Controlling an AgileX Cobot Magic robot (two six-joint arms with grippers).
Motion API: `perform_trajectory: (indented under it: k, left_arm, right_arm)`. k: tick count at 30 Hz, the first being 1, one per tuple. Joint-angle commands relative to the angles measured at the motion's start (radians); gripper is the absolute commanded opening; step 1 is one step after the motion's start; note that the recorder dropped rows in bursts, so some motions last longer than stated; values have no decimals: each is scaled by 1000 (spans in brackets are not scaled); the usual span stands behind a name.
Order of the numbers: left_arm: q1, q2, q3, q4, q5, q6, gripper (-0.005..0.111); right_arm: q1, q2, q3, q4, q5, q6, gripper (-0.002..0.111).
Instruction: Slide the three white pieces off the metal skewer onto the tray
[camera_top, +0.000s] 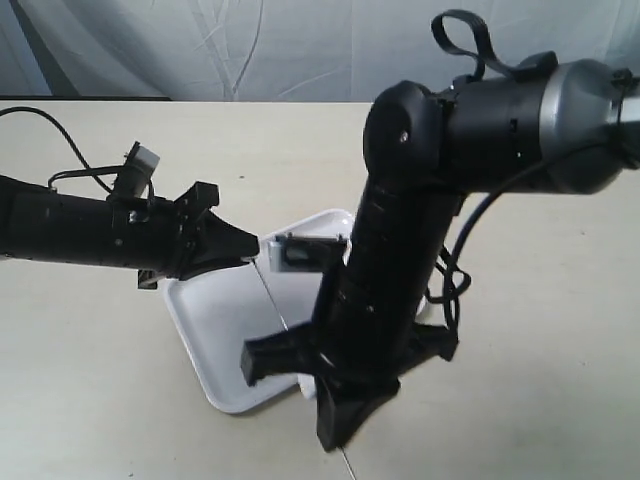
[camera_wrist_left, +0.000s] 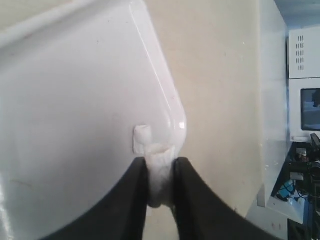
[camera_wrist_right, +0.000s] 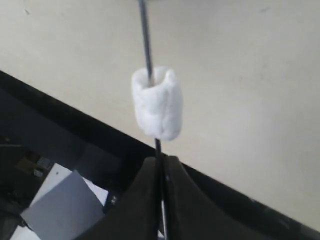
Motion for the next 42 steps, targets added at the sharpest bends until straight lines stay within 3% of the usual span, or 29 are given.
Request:
perform_trajectory:
  k: [1, 7, 12, 17, 21, 31, 42]
  left_arm:
    - [17, -3, -9, -24, -44, 6, 18]
    - [13, -3, -9, -3, -40, -4, 19]
    - [11, -3, -9, 122, -14, -107, 40]
    - [4, -3, -9, 166, 149, -177, 40]
    - [-46, -3, -9, 152, 203, -177, 39]
    - [-66, -3, -9, 137, 207, -177, 39]
    - [-66, -3, -9, 129, 202, -177, 38]
  right_arm:
    - [7, -30, 126, -23, 60, 27, -1]
    - [3, -64, 161, -34, 60, -3, -1]
    - [-40, -73, 112, -76, 60, -3, -1]
    - [-111, -51, 36, -116, 60, -3, -1]
    - [-144, 23, -67, -56, 60, -51, -1]
    - [-144, 161, -253, 37, 60, -90, -1]
    - [-144, 179, -271, 113, 60, -117, -1]
